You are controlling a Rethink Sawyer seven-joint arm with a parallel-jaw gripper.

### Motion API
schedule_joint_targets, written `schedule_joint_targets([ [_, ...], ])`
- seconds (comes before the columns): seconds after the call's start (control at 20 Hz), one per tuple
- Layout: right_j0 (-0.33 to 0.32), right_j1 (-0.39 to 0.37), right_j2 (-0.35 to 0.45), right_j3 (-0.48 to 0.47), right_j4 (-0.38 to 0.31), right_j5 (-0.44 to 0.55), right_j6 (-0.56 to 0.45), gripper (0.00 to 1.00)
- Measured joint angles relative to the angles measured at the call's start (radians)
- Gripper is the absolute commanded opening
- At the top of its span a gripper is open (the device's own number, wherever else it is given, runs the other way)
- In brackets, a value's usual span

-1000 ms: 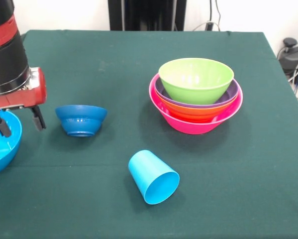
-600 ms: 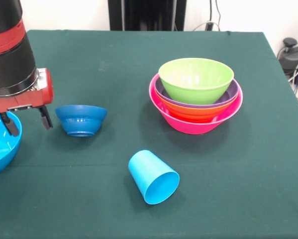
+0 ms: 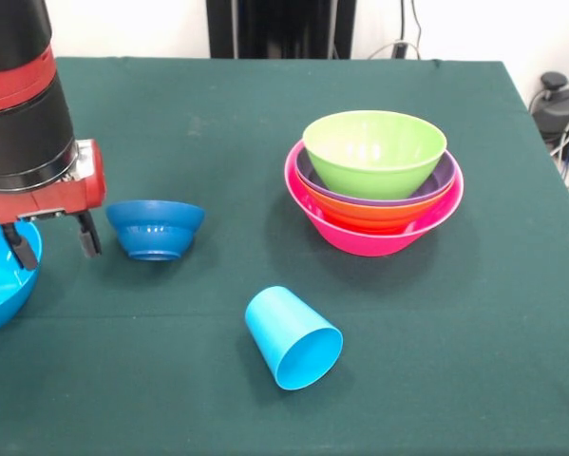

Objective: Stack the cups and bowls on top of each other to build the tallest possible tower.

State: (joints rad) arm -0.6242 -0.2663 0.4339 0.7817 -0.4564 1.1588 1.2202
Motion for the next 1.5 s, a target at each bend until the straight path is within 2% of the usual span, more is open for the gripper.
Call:
schedule_joint_targets([
  [1.5, -0.029, 0.000, 0.000, 0.005, 0.000, -0.010, 0.000, 1.00],
])
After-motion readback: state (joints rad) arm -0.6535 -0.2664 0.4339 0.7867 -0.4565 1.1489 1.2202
